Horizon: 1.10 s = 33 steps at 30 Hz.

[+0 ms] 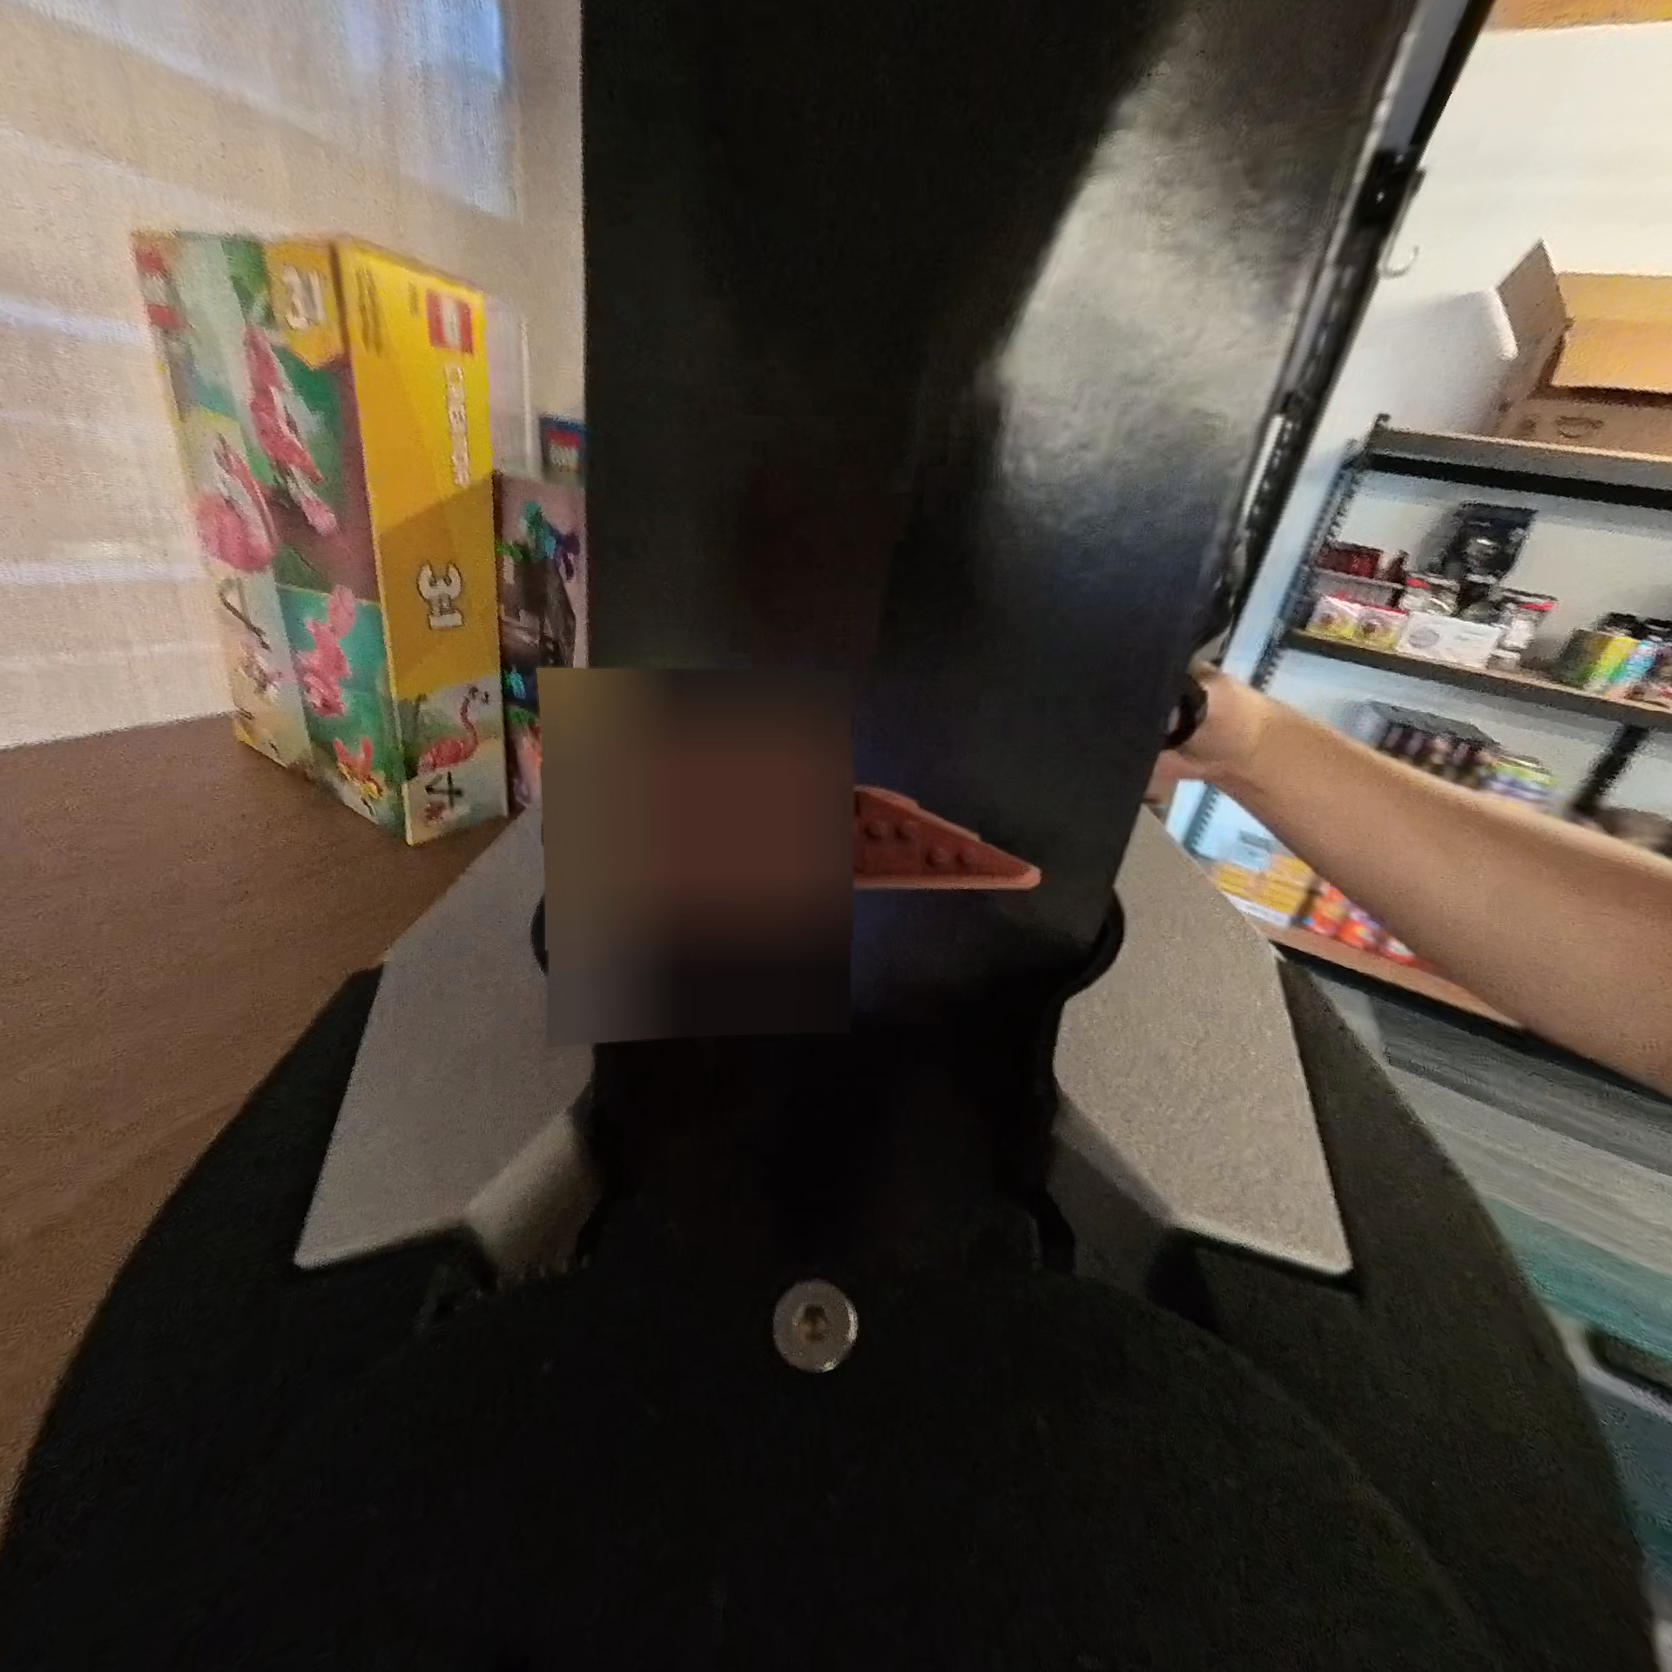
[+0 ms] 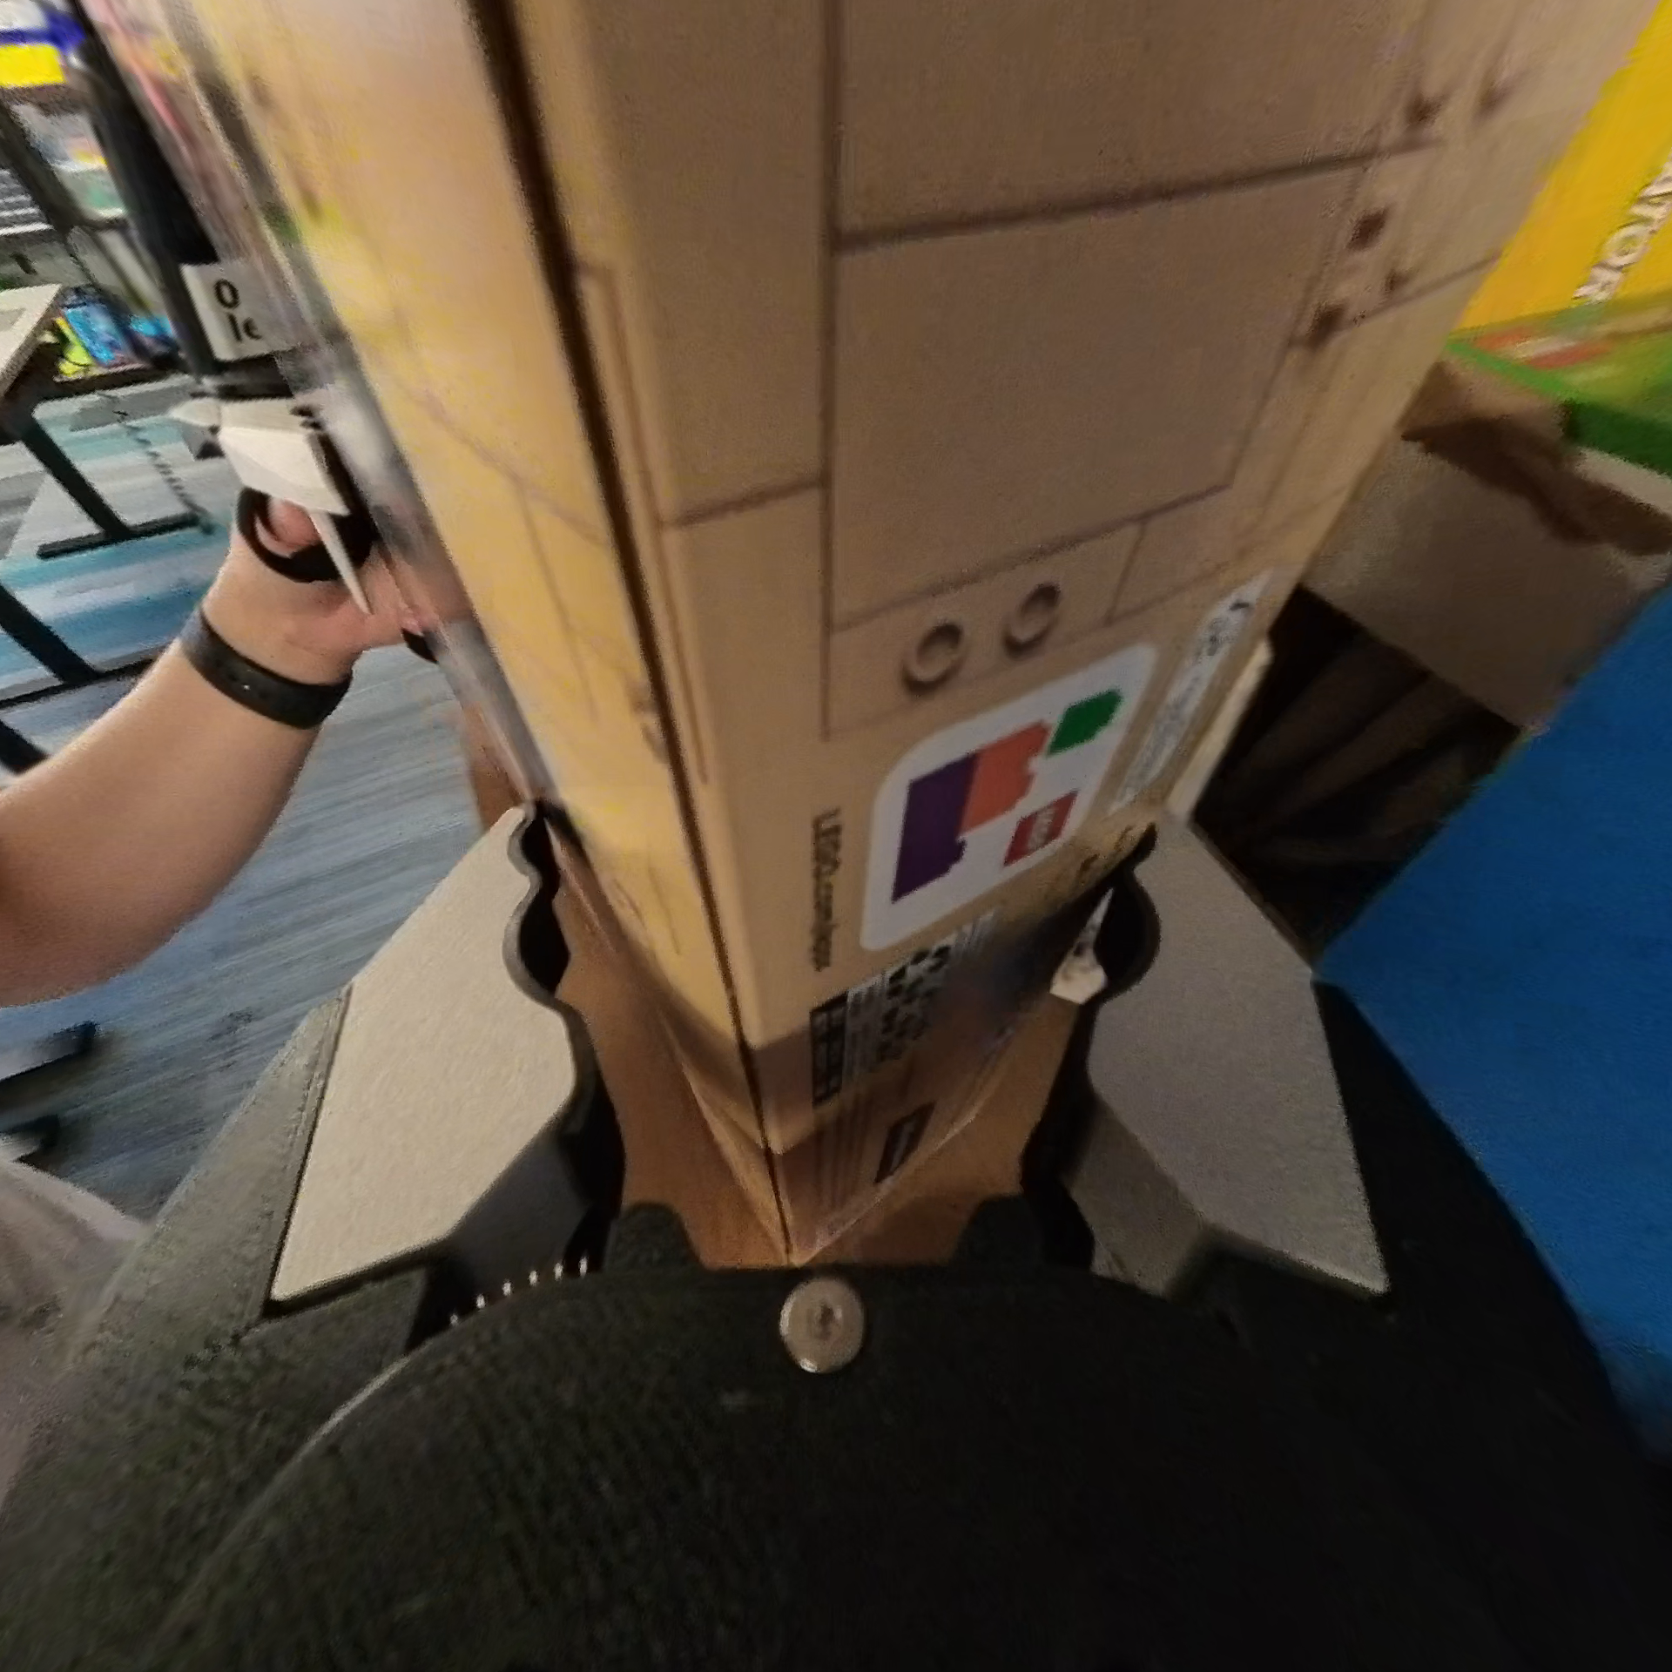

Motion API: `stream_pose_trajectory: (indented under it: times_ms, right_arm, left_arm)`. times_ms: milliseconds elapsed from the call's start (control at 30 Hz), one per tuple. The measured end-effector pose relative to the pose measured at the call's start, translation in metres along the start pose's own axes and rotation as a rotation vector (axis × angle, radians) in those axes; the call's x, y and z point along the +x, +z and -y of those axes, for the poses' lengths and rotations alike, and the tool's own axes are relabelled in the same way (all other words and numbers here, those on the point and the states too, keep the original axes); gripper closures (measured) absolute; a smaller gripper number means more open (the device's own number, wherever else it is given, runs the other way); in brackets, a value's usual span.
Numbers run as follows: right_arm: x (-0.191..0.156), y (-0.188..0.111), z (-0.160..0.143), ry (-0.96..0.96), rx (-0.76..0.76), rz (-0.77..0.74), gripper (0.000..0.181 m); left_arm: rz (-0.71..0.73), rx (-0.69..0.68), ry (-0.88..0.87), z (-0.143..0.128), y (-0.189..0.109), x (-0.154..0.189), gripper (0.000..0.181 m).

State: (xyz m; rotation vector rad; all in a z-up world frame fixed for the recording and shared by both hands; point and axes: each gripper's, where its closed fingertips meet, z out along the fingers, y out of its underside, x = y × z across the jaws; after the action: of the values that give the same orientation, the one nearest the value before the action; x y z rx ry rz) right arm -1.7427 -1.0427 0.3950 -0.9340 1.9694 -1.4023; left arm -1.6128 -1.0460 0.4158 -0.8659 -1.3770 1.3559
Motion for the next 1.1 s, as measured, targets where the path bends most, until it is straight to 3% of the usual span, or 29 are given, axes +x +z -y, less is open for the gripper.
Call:
stream_pose_trajectory:
  times_ms: [167, 300, 400, 500, 600, 700, 833, 1000, 1100]
  right_arm:
    - [-0.068, -0.018, -0.004, 0.003, -0.010, 0.054, 0.061]
    - [-0.137, -0.045, -0.023, -0.024, -0.083, 0.019, 0.062]
    - [-0.189, -0.058, -0.069, 0.014, -0.171, 0.013, 0.062]
    - [-0.233, -0.072, -0.141, 0.074, -0.214, 0.042, 0.062]
    - [-0.265, -0.101, -0.221, 0.147, -0.203, 0.068, 0.063]
    - [-0.283, -0.152, -0.292, 0.220, -0.185, 0.043, 0.062]
    - [-0.287, -0.249, -0.362, 0.219, -0.144, -0.048, 0.063]
    - [-0.275, -0.371, -0.417, 0.278, -0.195, -0.152, 0.062]
    - [-0.253, -0.413, -0.435, 0.256, -0.210, -0.177, 0.062]
  left_arm:
    - [0.078, 0.053, 0.070, 0.014, -0.042, 0.061, 0.074]
    - [0.055, 0.096, 0.045, -0.004, -0.083, 0.121, 0.075]
    - [0.043, 0.095, -0.016, -0.046, -0.115, 0.164, 0.074]
    - [0.060, 0.058, -0.056, -0.106, -0.140, 0.209, 0.075]
    - [0.078, -0.002, -0.088, -0.174, -0.146, 0.260, 0.074]
    - [0.046, -0.078, -0.125, -0.235, -0.126, 0.313, 0.075]
    - [-0.062, -0.158, -0.091, -0.297, -0.068, 0.391, 0.073]
    - [-0.177, -0.153, -0.157, -0.344, 0.023, 0.476, 0.073]
    - [-0.226, -0.197, -0.152, -0.365, 0.066, 0.502, 0.072]
